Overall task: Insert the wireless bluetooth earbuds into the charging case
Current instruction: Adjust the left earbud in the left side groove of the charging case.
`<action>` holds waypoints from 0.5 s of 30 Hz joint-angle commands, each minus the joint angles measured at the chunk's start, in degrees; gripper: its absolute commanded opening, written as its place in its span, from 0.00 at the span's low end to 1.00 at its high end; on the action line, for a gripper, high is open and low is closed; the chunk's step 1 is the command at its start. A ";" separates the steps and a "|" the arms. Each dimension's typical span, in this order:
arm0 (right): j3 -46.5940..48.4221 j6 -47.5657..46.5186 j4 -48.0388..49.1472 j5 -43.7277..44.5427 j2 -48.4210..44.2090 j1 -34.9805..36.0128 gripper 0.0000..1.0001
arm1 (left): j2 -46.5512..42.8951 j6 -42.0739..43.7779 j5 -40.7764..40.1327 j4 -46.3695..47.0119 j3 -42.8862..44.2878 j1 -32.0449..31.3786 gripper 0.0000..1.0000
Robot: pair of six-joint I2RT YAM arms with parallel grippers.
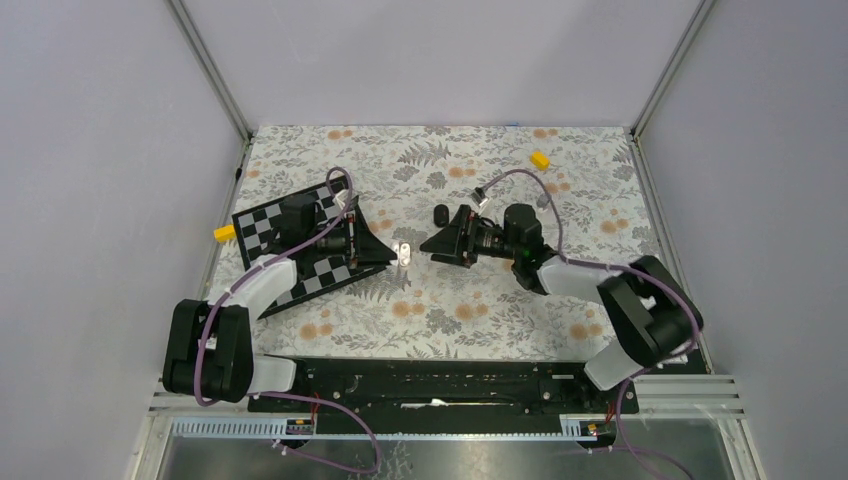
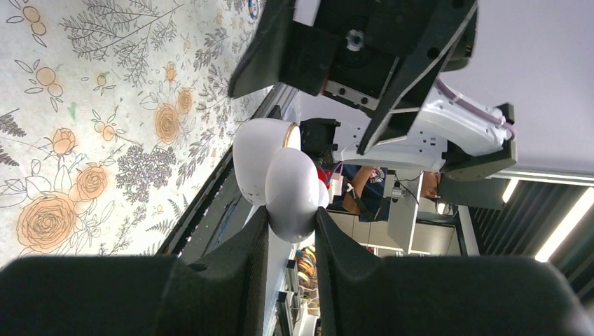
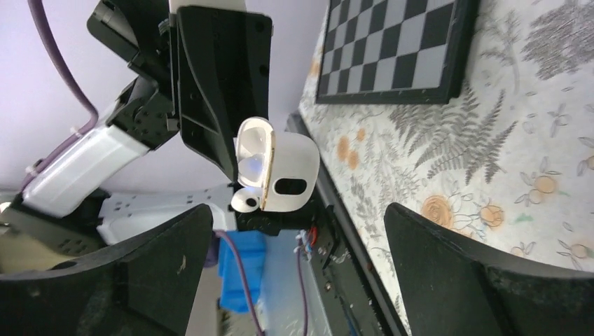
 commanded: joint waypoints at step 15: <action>11.91 -23.73 -32.84 8.16 -11.18 13.48 0.96 | -0.28 4.50 -0.57 -3.14 3.42 0.80 0.00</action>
